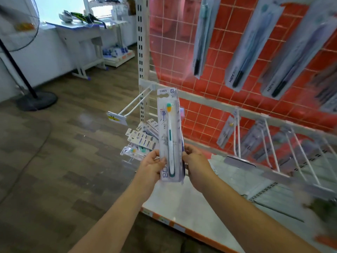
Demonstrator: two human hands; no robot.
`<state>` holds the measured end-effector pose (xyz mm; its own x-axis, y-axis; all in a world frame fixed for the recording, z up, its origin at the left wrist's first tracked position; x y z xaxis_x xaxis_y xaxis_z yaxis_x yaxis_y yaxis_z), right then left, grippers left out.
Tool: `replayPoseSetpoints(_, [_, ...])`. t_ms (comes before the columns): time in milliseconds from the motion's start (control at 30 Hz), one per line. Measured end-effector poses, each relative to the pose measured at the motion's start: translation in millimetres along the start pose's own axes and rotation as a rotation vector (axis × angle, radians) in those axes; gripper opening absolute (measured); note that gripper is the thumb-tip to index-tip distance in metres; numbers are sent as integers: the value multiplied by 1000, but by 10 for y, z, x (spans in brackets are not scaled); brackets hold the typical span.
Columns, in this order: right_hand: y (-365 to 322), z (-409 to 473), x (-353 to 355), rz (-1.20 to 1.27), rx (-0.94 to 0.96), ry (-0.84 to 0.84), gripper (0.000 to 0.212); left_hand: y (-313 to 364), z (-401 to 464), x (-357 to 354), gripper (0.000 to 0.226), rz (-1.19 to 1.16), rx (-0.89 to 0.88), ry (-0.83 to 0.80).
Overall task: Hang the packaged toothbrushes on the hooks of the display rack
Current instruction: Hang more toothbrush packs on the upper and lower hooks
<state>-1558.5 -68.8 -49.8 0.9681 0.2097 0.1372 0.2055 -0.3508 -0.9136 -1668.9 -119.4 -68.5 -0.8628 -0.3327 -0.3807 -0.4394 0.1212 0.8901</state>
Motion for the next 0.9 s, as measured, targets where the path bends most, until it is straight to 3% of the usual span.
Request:
replayPoseSetpoints(367, [-271, -160, 546, 98, 123, 204, 22, 168, 56, -594, 22, -14, -42, -121])
replayPoseSetpoints(633, [-408, -279, 1045, 115, 231, 346, 54, 254, 142, -911, 15, 52, -83, -167])
replayPoseSetpoints(900, [-419, -479, 1493, 123, 289, 492, 53, 208, 227, -1197, 15, 144, -83, -185])
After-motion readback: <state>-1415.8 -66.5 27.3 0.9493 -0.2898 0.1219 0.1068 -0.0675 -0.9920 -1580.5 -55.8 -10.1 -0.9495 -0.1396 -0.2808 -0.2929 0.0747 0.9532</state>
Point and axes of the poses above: each hand's wrist, its own z-axis towards the middle knuckle, its own x-axis out of the back of the hand, y = z × x, the point moved 7 cm from there along z, towards the middle knuckle, and after that the axes turned 5 degrees about y, right-handed, at the moved point
